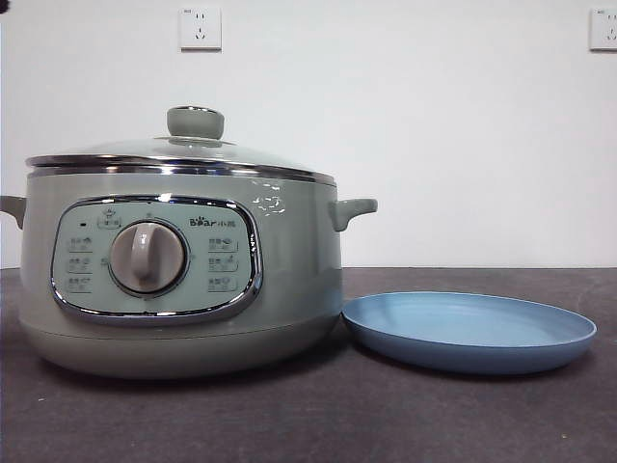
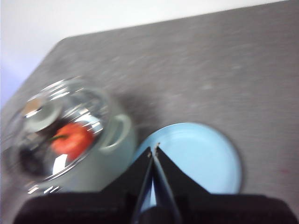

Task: Take the pumpkin out from the steamer,put the pumpkin in the blue plate,close the lid

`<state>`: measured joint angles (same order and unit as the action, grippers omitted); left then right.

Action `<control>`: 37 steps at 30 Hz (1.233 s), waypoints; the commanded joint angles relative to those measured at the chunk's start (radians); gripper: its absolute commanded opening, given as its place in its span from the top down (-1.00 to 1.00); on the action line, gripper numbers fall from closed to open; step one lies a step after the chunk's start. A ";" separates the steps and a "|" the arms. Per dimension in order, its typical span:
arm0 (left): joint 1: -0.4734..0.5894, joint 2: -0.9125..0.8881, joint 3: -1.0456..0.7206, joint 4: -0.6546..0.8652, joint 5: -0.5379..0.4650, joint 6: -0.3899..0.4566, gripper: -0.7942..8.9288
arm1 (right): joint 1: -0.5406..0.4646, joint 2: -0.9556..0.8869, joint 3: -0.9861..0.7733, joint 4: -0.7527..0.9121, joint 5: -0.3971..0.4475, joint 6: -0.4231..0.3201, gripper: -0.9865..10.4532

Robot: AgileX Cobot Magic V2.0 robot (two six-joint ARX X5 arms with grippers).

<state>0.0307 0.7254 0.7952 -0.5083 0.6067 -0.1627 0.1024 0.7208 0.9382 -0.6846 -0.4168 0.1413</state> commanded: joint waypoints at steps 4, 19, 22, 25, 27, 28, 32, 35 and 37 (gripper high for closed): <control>-0.018 0.058 0.056 -0.026 0.055 0.044 0.66 | -0.002 0.075 0.053 -0.054 -0.133 -0.057 0.55; -0.163 0.171 0.163 -0.019 -0.069 0.036 -0.08 | -0.001 0.117 0.054 -0.073 -0.132 -0.052 0.14; -0.215 0.227 0.222 -0.022 -0.131 0.037 -0.07 | -0.001 0.117 0.054 -0.074 -0.132 -0.052 0.14; -0.273 0.290 0.274 -0.025 -0.181 0.054 -0.07 | -0.001 0.117 0.054 -0.074 -0.132 -0.053 0.14; -0.317 0.330 0.299 -0.029 -0.221 0.060 -0.07 | -0.001 0.117 0.054 -0.074 -0.132 -0.053 0.14; -0.338 0.350 0.311 -0.032 -0.245 0.061 -0.07 | -0.001 0.117 0.054 -0.074 -0.132 -0.053 0.14; -0.420 0.430 0.343 -0.038 -0.352 0.086 -0.07 | -0.001 0.117 0.054 -0.074 -0.132 -0.053 0.14; -0.469 0.484 0.349 -0.036 -0.434 0.099 -0.06 | -0.001 0.117 0.054 -0.074 -0.131 -0.053 0.14; -0.496 0.520 0.351 -0.032 -0.495 0.114 -0.06 | -0.001 0.117 0.054 -0.074 -0.131 -0.053 0.14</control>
<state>-0.4553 1.2320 1.1416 -0.5457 0.1356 -0.0757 0.1024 0.8375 0.9901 -0.7624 -0.5468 0.0963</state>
